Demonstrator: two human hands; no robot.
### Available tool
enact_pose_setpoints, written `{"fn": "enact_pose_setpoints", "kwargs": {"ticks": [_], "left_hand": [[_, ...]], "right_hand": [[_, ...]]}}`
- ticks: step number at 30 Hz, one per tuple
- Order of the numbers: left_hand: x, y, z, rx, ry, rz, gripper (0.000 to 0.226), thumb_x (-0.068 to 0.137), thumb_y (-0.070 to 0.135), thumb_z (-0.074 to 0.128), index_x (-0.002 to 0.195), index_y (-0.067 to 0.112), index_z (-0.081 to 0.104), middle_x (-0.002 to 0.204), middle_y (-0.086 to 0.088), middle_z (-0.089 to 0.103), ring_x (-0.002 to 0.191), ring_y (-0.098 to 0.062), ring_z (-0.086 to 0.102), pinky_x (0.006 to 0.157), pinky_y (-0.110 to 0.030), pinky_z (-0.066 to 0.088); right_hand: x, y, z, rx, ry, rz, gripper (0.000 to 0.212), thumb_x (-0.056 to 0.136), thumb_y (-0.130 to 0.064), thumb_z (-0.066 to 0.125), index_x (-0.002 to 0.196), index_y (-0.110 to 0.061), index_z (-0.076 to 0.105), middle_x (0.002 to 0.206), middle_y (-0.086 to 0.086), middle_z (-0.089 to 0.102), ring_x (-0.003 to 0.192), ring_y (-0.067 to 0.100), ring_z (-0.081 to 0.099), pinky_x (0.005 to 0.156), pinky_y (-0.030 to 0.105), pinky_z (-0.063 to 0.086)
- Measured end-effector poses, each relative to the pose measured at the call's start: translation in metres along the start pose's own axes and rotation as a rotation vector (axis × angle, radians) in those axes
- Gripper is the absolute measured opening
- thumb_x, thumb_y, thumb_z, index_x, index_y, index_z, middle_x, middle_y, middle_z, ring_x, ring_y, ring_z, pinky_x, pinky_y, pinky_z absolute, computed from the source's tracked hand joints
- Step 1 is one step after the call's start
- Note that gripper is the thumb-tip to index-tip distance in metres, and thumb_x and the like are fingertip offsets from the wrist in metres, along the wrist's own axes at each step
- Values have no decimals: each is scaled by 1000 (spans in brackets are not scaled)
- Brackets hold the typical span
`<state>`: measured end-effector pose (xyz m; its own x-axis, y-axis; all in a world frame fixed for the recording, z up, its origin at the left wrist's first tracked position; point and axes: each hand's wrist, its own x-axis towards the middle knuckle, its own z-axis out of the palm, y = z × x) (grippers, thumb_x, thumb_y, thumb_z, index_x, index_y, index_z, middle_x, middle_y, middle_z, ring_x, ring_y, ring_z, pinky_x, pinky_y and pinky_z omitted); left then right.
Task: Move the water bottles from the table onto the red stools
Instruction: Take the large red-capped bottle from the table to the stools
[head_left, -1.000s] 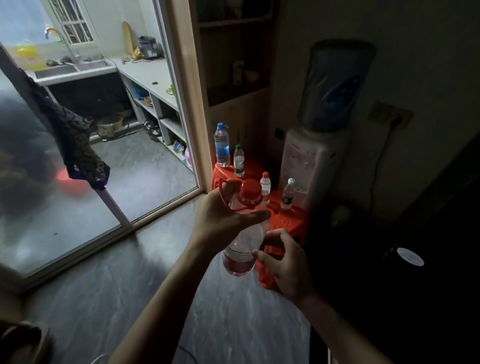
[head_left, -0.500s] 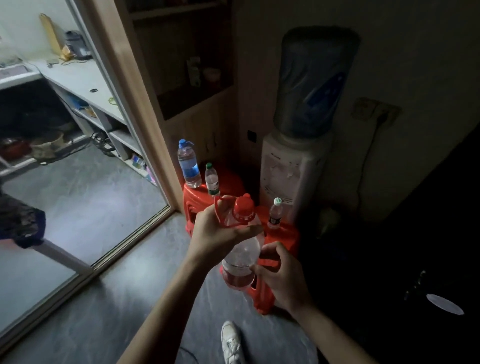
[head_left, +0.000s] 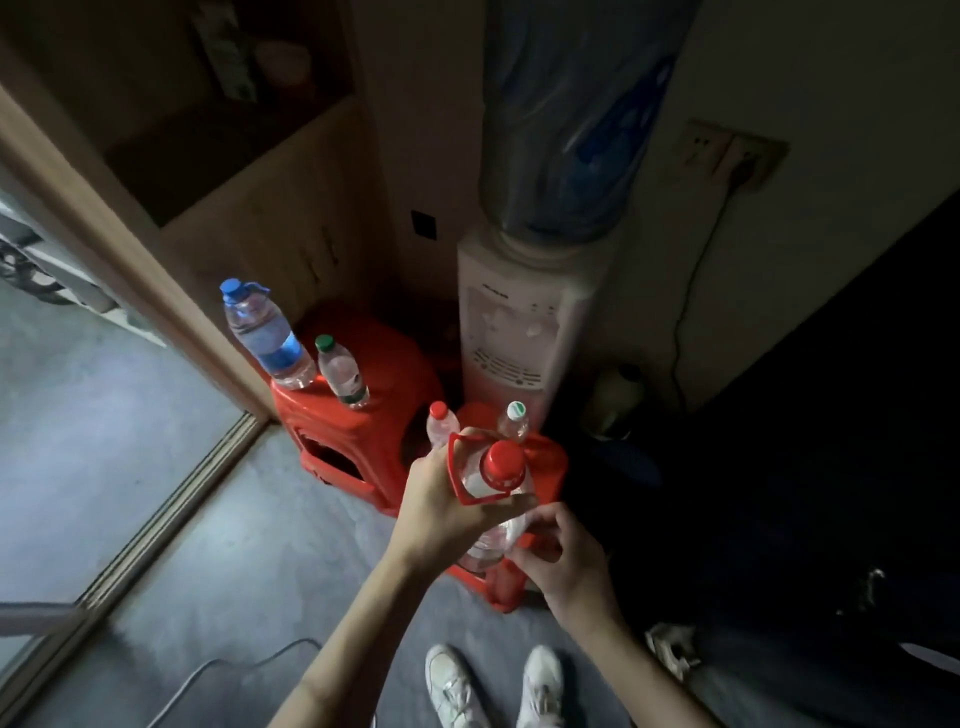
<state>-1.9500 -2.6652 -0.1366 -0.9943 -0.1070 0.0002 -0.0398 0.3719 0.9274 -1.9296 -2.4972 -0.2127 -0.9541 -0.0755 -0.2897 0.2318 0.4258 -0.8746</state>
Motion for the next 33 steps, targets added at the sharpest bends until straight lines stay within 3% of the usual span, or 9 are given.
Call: {"fn": "enact_pose_setpoints", "kwargs": {"ticks": [3, 7, 10, 15, 20, 25, 28, 30, 33], "left_hand": [[22, -28, 26, 39, -23, -25, 52, 54, 48, 88, 98, 33, 65, 90, 13, 71, 87, -5, 67, 78, -38, 56], [40, -69, 66, 82, -83, -20, 57, 55, 57, 86, 102, 36, 61, 95, 12, 69, 93, -10, 65, 80, -41, 54], [49, -99, 92, 98, -105, -7, 58, 60, 63, 83, 106, 35, 61, 100, 16, 68, 96, -8, 63, 83, -40, 52], [68, -139, 127, 66, -103, 8, 59, 64, 46, 89, 114, 32, 60, 115, 18, 66, 107, -8, 62, 88, -42, 51], [84, -167, 145, 14, -86, 3, 64, 64, 37, 92, 118, 23, 61, 123, 15, 65, 114, -8, 62, 91, -42, 52], [102, -173, 146, -37, -152, -10, 60, 63, 30, 93, 115, 25, 62, 122, 12, 65, 116, -13, 61, 94, -42, 51], [112, -176, 141, -7, -274, -1, 59, 63, 31, 92, 114, 24, 63, 120, 13, 65, 117, -12, 59, 102, -33, 45], [115, -177, 138, 38, -321, 32, 57, 63, 33, 92, 112, 24, 64, 119, 16, 65, 118, -8, 57, 109, -18, 30], [120, -177, 132, 51, -361, 45, 58, 62, 34, 92, 113, 23, 65, 119, 15, 66, 121, -9, 57, 109, -9, 21]], "right_hand": [[22, 28, 3, -18, 28, 71, 31, 70, -14, 85, 84, -25, 60, 80, -5, 74, 76, -3, 70, 72, 18, 55], [50, 61, 1, -13, 28, 155, 33, 73, -4, 82, 88, -20, 57, 81, 3, 74, 73, -2, 69, 61, 5, 47], [72, 90, 1, -3, 7, 204, 34, 74, -3, 81, 92, -18, 57, 84, 3, 74, 74, -5, 69, 60, 4, 47], [110, 131, 4, -18, 33, 258, 34, 73, -10, 82, 97, -16, 59, 89, -1, 74, 78, -5, 69, 62, 7, 49], [138, 148, 7, 32, 29, 267, 33, 78, 0, 78, 104, -4, 59, 85, 0, 72, 71, -10, 68, 58, 5, 48], [153, 156, 12, 41, 33, 297, 31, 79, 3, 75, 103, 1, 57, 89, 12, 71, 68, -12, 65, 59, 1, 45], [154, 153, 13, 42, 32, 313, 30, 78, 5, 76, 98, 3, 53, 81, 13, 69, 61, -15, 63, 56, -1, 41], [153, 151, 15, 31, 29, 318, 30, 77, 6, 76, 94, 1, 51, 74, 10, 65, 56, -16, 60, 53, -1, 39], [155, 151, 18, 6, 17, 322, 31, 76, 6, 76, 90, -5, 50, 70, 7, 63, 55, -16, 58, 51, -1, 38]]}}
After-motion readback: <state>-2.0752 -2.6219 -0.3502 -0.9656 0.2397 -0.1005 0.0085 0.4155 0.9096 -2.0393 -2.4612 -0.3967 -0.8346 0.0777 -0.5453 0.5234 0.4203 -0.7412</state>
